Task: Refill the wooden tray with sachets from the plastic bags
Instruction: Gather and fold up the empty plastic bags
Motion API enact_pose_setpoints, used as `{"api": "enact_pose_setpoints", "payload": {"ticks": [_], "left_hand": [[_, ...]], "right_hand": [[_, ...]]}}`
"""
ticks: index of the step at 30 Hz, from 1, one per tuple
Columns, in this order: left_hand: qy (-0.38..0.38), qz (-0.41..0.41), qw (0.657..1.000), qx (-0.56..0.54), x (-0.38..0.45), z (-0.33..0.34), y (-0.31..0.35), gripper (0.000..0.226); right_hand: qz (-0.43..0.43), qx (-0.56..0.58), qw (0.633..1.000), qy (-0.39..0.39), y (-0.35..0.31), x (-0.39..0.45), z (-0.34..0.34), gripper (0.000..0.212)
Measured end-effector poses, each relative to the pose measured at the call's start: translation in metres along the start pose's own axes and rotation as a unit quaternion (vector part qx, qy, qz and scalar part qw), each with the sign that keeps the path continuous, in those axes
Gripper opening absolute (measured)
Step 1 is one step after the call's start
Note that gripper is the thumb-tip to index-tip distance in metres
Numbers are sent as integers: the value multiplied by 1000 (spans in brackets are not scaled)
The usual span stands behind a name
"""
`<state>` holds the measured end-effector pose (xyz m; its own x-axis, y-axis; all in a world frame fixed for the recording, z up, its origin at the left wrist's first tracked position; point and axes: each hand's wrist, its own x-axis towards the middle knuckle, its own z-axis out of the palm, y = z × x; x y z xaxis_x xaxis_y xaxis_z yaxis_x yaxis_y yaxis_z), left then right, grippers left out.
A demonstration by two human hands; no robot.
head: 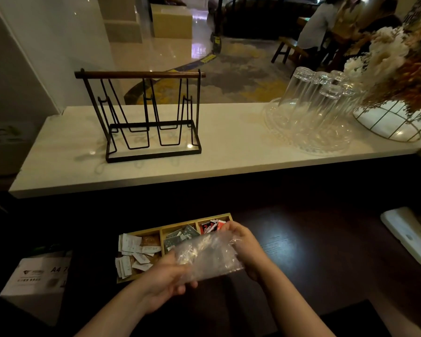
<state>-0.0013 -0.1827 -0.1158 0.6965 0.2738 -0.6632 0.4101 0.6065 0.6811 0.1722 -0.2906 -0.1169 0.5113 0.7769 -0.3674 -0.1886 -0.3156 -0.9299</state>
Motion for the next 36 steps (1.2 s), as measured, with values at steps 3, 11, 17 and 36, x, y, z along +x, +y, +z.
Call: {"api": "enact_pose_setpoints", "payload": {"ticks": [3,11,17,36], "left_hand": [[58,22,992,-113,2,8,-2,31],[94,74,948,-297,22,43,-13,33],[102,79,977,-170,34,72,-24,24],[-90,352,627,689,149,143,-120,47]], "right_hand": [[24,257,965,-34,7,-2,1,33],[8,42,995,-92,42,-30,37,64],[9,54,990,133,66,-33,34,14],[103,206,883,410,213,-103,-50,20]]}}
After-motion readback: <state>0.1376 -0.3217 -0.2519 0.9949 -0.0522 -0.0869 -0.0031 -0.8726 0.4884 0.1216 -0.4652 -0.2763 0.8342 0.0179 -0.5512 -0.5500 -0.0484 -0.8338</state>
